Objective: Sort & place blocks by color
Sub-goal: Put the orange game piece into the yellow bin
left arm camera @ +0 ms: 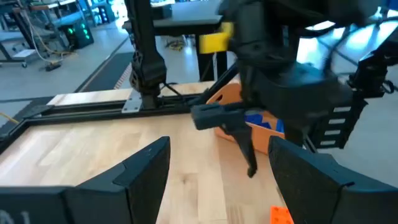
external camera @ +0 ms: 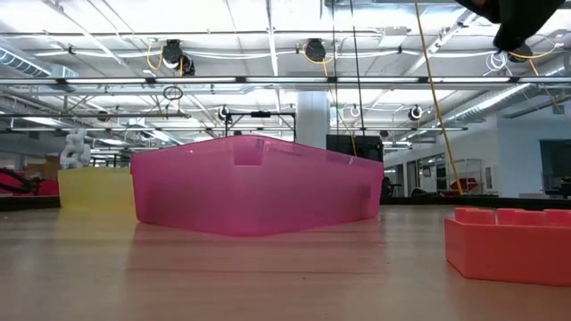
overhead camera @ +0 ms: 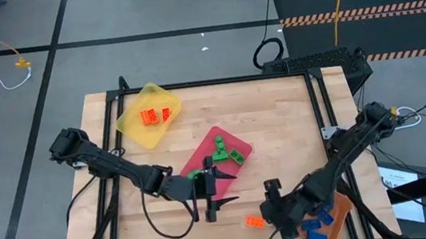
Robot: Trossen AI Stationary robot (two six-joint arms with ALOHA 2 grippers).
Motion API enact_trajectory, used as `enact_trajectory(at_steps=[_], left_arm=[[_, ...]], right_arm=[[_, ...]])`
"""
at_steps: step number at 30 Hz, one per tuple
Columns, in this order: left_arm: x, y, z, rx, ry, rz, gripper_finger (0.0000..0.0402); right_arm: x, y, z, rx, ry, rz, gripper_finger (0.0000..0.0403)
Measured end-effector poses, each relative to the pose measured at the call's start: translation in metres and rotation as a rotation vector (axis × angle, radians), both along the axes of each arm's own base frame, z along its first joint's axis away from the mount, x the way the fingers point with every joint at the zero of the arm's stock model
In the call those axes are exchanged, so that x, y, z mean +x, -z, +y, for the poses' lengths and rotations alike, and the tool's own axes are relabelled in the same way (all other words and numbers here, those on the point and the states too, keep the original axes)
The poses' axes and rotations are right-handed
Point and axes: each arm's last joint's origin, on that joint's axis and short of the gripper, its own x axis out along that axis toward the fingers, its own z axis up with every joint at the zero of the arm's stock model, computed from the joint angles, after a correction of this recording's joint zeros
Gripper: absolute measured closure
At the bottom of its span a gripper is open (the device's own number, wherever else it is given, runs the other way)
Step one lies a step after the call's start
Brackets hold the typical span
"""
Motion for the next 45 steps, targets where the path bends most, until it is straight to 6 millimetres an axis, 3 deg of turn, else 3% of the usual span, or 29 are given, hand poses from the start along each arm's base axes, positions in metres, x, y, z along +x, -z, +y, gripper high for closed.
enact_trajectory(at_steps=[5,11,17,25,32,35,41,45], left_arm=[[-0.015,0.008,0.014,-0.038,-0.013,-0.037,0.0131],[-0.05,0.019,0.031,-0.09,-0.018,-0.088,0.0131],[-0.079,0.027,0.044,-0.168,-0.034,-0.139,0.0131],[-0.081,0.029,0.045,-0.193,-0.036,-0.14,0.0131],[-0.081,0.029,0.045,-0.195,-0.036,-0.141,0.0131],[-0.081,0.029,0.045,-0.197,-0.037,-0.14,0.0131],[-0.081,0.029,0.045,-0.201,-0.037,-0.14,0.0131],[-0.081,0.029,0.045,-0.201,-0.037,-0.139,0.0131]], right_arm=[[0.017,0.019,0.013,-0.047,0.04,0.054,0.0165],[0.027,0.045,0.018,-0.005,0.122,0.144,0.0165],[0.04,0.058,0.028,0.062,0.156,0.087,0.0165],[0.048,0.084,0.023,0.007,0.225,0.14,0.0165],[0.041,0.096,0.017,-0.088,0.26,0.216,0.0168],[0.038,0.096,0.014,-0.118,0.266,0.237,0.0189],[0.038,0.096,0.014,-0.149,0.2,0.234,0.0275],[0.039,0.096,0.015,-0.159,0.138,0.216,0.0276]])
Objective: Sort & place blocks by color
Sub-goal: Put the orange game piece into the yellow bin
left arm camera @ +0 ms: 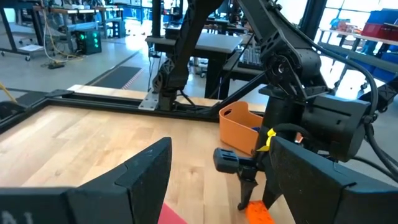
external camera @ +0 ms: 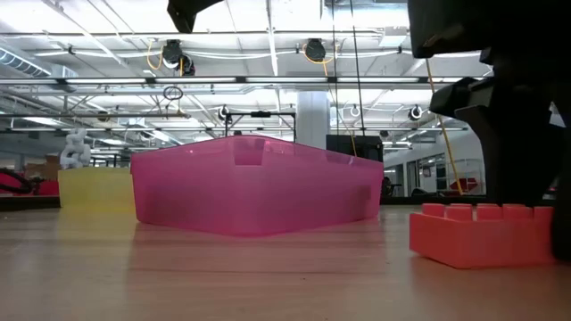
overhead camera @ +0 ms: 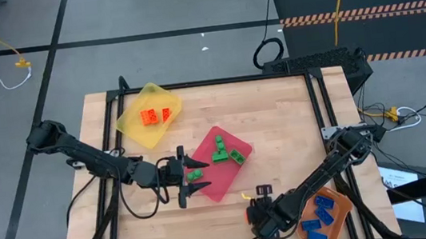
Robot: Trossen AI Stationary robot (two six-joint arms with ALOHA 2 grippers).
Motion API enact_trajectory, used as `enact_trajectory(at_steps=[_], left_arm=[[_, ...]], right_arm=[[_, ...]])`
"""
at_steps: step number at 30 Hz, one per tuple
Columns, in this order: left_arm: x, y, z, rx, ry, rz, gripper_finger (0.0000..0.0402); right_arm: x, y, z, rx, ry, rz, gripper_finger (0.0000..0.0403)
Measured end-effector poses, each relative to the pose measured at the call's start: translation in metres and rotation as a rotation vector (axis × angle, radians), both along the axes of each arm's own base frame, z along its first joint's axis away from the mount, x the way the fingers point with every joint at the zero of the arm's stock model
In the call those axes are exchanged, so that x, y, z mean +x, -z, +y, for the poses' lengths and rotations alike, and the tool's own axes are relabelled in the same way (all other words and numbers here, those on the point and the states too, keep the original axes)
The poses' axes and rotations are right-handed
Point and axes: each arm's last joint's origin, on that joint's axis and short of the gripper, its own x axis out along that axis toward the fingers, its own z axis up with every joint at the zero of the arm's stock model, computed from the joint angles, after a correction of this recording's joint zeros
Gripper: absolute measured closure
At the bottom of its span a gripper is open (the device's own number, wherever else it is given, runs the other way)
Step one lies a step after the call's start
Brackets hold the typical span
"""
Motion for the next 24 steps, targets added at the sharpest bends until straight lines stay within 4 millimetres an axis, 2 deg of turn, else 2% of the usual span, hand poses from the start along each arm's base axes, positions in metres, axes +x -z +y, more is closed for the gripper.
enact_trajectory(at_steps=[5,8,13,15,19,24], left_arm=[[0.0,0.0,0.0,0.002,0.0,0.005,0.0131],[0.0,0.002,0.0,0.009,0.0,0.021,0.0131],[-0.003,0.003,-0.007,0.055,0.05,0.027,0.0131],[-0.006,0.002,-0.012,0.195,0.051,0.014,0.0131],[-0.01,0.008,-0.024,0.61,-0.054,0.039,0.0131],[-0.009,0.018,-0.03,1.01,-0.064,0.101,0.0131]], right_arm=[[0.002,-0.006,0.001,0.005,-0.047,-0.047,0.0276],[0.003,-0.026,-0.001,-0.003,-0.053,-0.145,0.0276],[-0.001,-0.069,-0.013,-0.049,-0.047,-0.323,0.0276],[-0.005,-0.089,-0.02,-0.085,-0.049,-0.399,0.0276],[-0.009,-0.125,-0.041,-0.119,-0.024,-0.518,0.0276],[0.0,-0.155,-0.07,-0.01,-0.019,-0.619,0.0276]])
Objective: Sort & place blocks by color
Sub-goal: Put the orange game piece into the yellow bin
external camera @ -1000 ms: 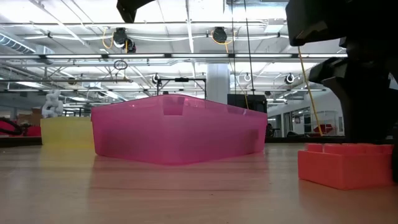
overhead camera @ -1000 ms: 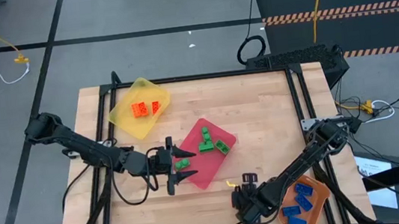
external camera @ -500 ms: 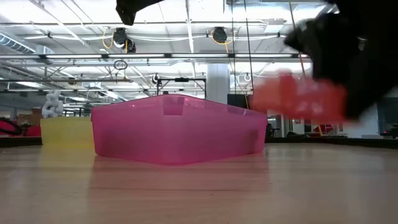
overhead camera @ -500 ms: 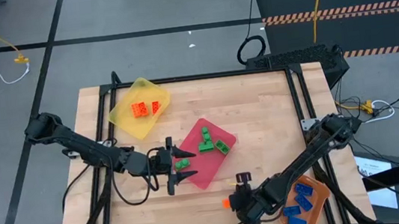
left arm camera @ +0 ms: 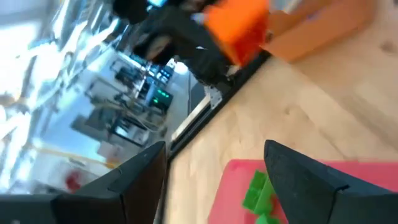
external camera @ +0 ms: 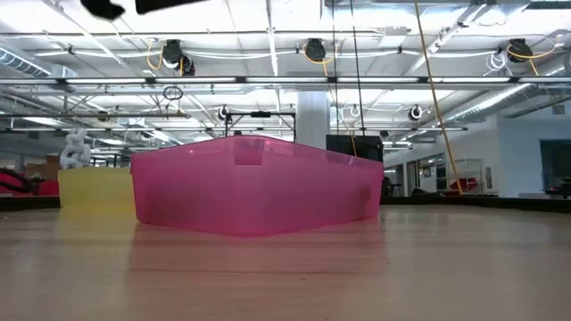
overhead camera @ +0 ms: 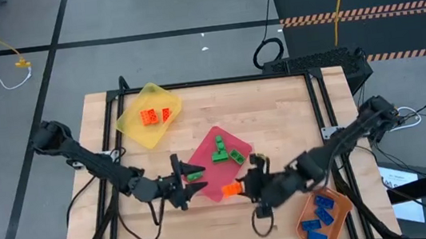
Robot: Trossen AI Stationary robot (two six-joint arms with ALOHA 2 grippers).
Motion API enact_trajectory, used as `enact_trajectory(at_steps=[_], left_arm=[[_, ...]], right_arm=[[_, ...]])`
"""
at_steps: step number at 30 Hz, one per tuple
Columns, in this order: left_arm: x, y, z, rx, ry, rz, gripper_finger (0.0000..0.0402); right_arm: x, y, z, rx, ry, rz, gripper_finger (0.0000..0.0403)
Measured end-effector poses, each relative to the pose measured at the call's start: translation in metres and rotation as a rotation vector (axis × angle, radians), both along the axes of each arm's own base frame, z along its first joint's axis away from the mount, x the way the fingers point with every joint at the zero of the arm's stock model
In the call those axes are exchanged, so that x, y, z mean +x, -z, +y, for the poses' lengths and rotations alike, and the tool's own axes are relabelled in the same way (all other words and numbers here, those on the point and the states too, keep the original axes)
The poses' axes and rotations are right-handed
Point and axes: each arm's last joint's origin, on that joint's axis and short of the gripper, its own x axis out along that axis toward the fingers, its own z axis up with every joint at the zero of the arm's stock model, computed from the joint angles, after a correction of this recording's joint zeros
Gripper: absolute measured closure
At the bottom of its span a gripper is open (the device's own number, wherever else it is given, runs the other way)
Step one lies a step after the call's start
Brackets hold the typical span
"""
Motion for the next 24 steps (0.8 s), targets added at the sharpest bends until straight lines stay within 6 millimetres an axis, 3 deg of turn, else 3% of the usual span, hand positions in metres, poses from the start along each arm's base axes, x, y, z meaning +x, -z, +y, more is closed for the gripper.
enact_trajectory(at_steps=[3,11,24], left_arm=[[0.0,0.001,-0.002,0.092,0.017,0.02,0.0131],[0.002,-0.008,-0.007,0.138,0.048,0.034,0.0131],[-0.002,-0.004,-0.015,0.211,0.088,0.138,0.013]], right_arm=[[0.012,-0.004,-0.014,0.098,-0.061,-0.011,0.0276],[0.044,0.019,-0.034,0.179,-0.145,0.029,0.0276],[0.058,0.019,-0.054,0.226,-0.149,-0.013,0.0276]])
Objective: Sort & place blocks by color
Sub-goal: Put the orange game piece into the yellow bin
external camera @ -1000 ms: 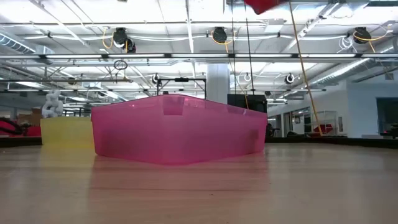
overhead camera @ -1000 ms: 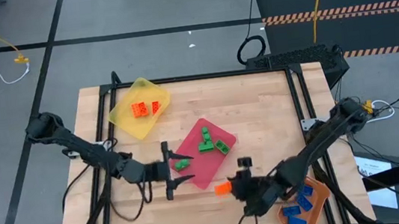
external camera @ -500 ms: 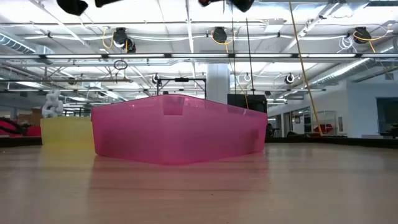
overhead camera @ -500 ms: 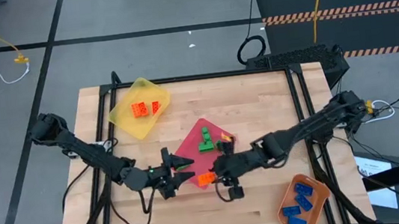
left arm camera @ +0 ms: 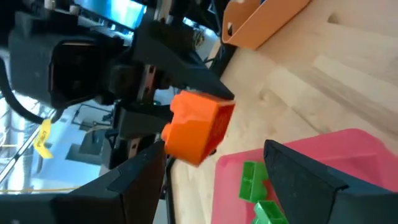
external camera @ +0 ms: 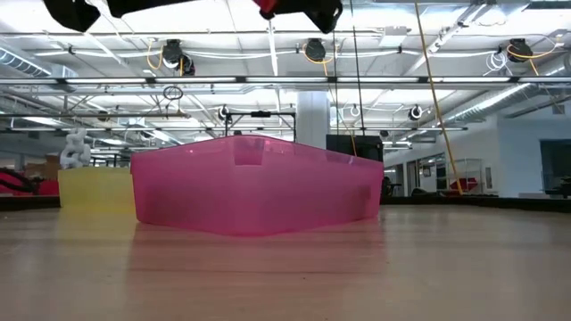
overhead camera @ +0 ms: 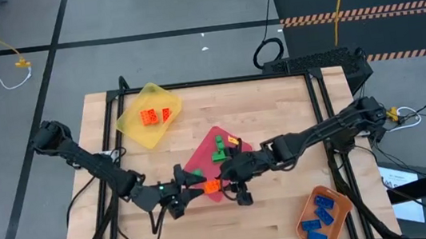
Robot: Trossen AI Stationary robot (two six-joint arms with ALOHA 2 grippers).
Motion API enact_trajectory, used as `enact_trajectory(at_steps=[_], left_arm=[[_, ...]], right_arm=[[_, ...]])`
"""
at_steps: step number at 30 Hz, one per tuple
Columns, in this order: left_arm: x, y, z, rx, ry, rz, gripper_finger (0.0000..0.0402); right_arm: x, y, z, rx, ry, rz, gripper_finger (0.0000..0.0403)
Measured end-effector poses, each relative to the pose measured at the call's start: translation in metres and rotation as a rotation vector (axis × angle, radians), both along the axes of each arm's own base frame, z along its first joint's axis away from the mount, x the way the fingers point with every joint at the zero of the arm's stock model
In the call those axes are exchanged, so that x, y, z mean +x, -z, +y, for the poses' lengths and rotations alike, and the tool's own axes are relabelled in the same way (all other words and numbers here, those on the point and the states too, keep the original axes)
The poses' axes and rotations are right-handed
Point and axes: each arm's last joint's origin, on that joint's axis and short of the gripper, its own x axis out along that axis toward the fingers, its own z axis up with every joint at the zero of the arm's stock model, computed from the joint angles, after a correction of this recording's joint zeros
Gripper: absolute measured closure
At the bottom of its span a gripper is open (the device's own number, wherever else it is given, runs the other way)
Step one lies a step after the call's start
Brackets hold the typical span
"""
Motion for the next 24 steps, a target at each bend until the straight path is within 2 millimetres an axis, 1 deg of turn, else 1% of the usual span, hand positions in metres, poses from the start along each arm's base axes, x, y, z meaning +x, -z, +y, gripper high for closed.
enact_trajectory(at_steps=[4,11,17,21,24], left_arm=[[0.003,-0.001,0.005,-0.03,-0.028,-0.01,0.013],[0.003,0.001,0.005,-0.051,-0.027,0.003,0.013],[0.003,0.002,0.006,-0.069,-0.034,0.009,0.013],[0.002,0.004,0.007,-0.079,-0.043,0.028,0.0131],[0.002,0.004,0.007,-0.081,-0.044,0.027,0.0147]], right_arm=[[0.006,0.006,-0.002,0.028,-0.023,0.001,0.0276],[0.017,0.02,-0.008,0.03,-0.029,0.023,0.0276],[0.022,0.016,-0.013,0.043,-0.042,-0.031,0.0276],[0.023,0.016,-0.017,0.052,-0.044,-0.033,0.0276],[0.023,0.016,-0.019,0.071,-0.061,-0.029,0.0276]])
